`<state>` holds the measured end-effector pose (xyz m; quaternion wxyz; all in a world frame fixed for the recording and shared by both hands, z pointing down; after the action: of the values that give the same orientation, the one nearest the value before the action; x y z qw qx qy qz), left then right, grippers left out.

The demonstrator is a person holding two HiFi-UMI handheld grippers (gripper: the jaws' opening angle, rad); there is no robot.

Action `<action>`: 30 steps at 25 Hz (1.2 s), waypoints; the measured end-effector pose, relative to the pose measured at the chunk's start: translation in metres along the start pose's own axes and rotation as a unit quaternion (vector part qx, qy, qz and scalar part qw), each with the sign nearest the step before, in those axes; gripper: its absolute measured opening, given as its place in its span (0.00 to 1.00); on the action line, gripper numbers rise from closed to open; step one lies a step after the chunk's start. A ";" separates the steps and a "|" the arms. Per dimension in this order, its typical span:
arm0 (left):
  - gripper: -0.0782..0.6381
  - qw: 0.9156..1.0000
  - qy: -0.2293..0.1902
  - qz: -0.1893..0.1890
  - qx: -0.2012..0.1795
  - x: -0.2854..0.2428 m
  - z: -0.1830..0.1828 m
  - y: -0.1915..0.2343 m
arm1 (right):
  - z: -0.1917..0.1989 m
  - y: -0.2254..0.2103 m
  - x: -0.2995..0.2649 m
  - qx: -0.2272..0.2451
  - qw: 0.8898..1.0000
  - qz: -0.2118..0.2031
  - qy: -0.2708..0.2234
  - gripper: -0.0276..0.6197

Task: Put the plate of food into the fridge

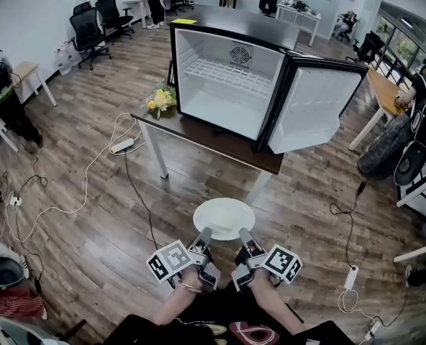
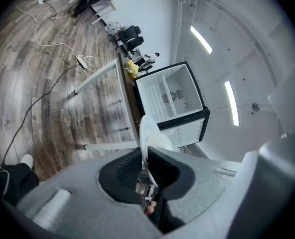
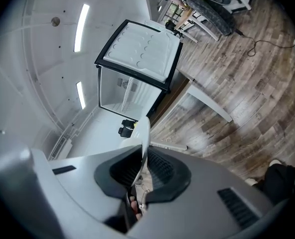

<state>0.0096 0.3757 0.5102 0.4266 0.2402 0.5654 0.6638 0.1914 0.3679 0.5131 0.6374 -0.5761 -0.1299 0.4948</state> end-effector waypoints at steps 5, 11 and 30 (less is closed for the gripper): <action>0.16 1.000 0.015 -0.001 -0.012 0.000 -0.023 0.003 | 0.010 0.011 -0.014 -0.003 1.000 -0.001 -0.011 0.11; 0.16 1.000 0.020 -0.006 -0.004 -0.004 -0.032 0.011 | 0.011 0.013 -0.025 -0.001 1.000 0.004 -0.012 0.11; 0.17 0.999 -0.010 -0.036 -0.001 -0.094 -0.072 0.018 | -0.060 0.013 -0.111 0.021 0.999 0.006 0.027 0.11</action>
<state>-0.0041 0.2578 0.5255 0.4560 0.2257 0.5688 0.6462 0.1770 0.2431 0.5286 0.6498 -0.5765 -0.0992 0.4853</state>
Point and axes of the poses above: the fingertips, and each gripper's own axes: x backward along the fingers, y to its left, z out of its underside, the point moved 6 cm from there along x, backward along the fingers, and after that the axes turned 8 degrees about z, right-handed, at the moved point
